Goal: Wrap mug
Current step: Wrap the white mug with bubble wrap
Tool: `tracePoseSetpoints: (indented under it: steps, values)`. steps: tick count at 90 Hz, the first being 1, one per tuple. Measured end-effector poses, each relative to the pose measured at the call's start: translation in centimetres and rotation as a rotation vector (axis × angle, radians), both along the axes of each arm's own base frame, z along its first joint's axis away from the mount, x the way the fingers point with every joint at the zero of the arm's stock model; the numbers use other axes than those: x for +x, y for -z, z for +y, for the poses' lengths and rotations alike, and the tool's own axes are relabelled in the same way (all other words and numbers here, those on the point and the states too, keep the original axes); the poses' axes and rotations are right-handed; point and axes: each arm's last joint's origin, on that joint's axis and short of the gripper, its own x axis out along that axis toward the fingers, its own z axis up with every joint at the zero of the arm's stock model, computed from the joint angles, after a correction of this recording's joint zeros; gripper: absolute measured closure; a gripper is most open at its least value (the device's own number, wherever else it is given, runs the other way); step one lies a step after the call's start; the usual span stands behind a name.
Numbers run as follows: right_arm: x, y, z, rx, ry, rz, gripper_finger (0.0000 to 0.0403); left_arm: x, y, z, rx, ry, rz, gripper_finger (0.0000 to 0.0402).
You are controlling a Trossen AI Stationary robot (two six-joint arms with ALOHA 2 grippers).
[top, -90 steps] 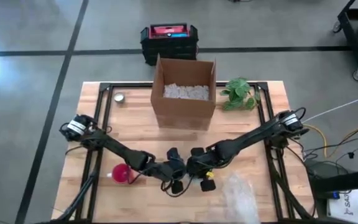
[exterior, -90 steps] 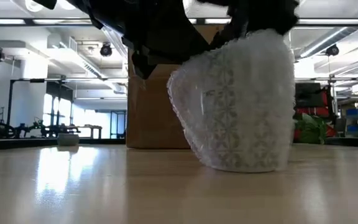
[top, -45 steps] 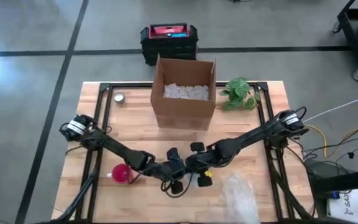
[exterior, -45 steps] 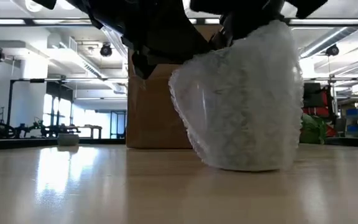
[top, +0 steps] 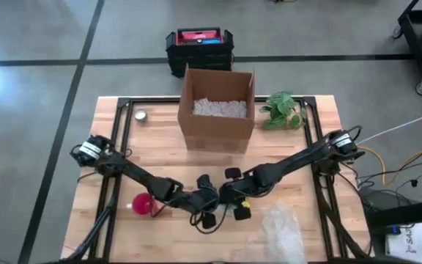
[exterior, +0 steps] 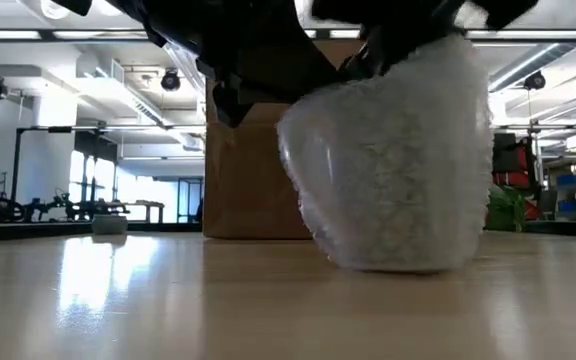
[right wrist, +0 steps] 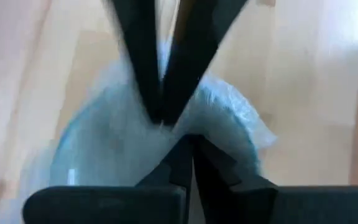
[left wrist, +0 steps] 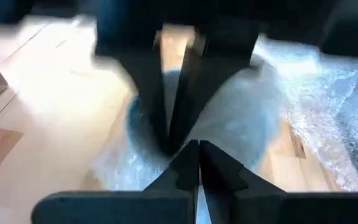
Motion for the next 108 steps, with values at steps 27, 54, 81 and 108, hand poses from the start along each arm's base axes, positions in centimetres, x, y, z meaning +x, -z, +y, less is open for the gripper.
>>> tracePoseSetpoints:
  steps: [27, 54, 81, 108]
  values:
    - [-1.6, -2.8, 1.3, 0.152, -0.035, -0.007, 0.0400, 0.0, 0.0, 0.0, 0.002, -0.002, 0.002, 0.0402]
    - [0.1, 2.5, 2.4, 0.056, -0.028, 0.088, 0.0400, 0.0, 0.0, 0.0, 0.000, -0.002, -0.003, 0.0402]
    - [1.4, 5.7, 1.9, 0.015, -0.014, 0.126, 0.0401, 0.0, 0.0, 0.0, -0.001, -0.002, -0.004, 0.0402]
    - [1.6, 5.7, 1.8, 0.011, -0.030, 0.108, 0.0401, 0.0, 0.0, 0.0, 0.001, -0.002, 0.000, 0.0402]
